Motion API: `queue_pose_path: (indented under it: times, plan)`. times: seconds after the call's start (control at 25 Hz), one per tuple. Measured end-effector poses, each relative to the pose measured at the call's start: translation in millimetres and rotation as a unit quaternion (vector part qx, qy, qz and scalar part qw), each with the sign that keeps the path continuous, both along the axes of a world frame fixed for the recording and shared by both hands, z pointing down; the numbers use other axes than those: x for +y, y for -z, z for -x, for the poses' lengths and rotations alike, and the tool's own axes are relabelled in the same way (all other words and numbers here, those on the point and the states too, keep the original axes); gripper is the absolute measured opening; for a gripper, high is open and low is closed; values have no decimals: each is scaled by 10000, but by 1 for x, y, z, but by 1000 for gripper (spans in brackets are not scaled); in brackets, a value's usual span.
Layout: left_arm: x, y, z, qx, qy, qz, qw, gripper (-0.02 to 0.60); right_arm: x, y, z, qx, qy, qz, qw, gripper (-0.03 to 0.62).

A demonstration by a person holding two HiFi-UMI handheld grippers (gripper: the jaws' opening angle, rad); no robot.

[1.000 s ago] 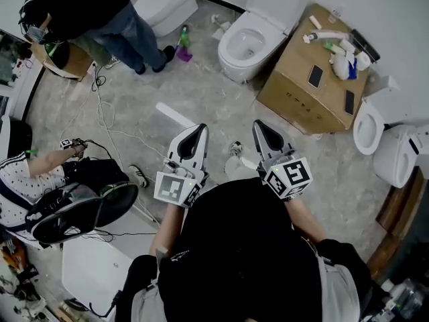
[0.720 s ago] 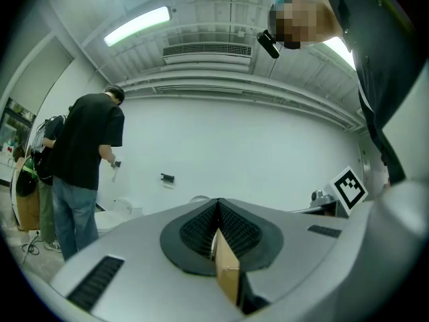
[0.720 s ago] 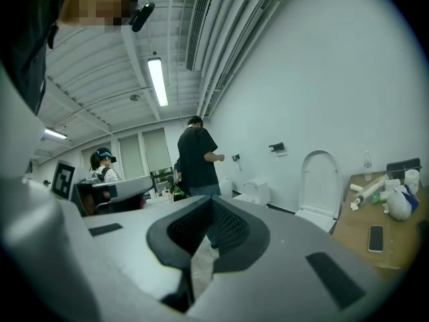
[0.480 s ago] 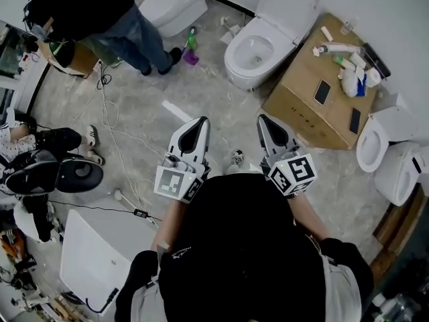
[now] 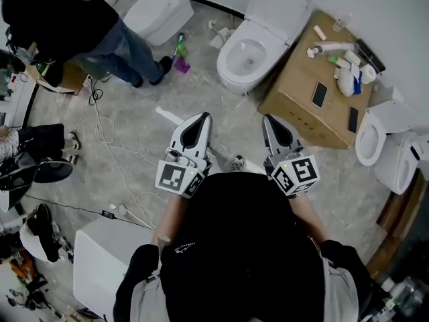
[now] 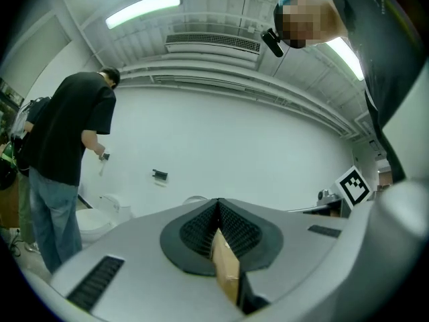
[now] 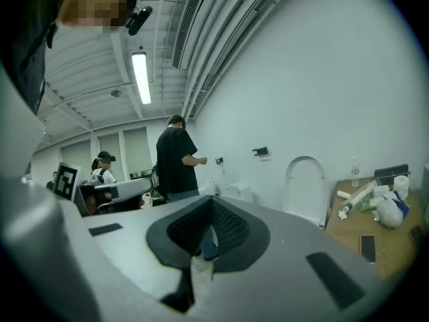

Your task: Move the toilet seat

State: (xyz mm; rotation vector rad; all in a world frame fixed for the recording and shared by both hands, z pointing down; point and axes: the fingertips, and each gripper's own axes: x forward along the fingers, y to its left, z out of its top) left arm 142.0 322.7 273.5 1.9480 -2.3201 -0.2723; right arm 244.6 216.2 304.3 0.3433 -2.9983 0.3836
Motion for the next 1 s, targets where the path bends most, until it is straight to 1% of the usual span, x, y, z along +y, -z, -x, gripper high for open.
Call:
queue_pose_path:
  times: [0.32, 0.44, 0.64, 0.8, 0.92, 1.0]
  plan:
    - [-44, 9, 91, 54, -631, -37, 9980, 8, -29, 8, 76, 91, -656, 25, 9978, 12]
    - [-53, 9, 122, 53, -906, -16, 9959, 8, -32, 8, 104, 111, -891, 21, 9960, 14]
    - [-64, 11, 168, -49, -1380, 6, 9904, 8, -34, 12, 147, 149, -1279, -38, 9917, 14]
    - [-69, 8, 193, -16, -1766, 68, 9843, 8, -31, 12, 166, 168, -1639, -47, 9863, 12]
    - [-76, 6, 205, -21, -2011, 70, 9796, 8, -32, 7, 171, 203, -1929, -1, 9810, 14]
    - [-81, 3, 210, 40, -2120, 93, 9772, 8, -31, 1, 172, 269, -2028, 21, 9788, 12]
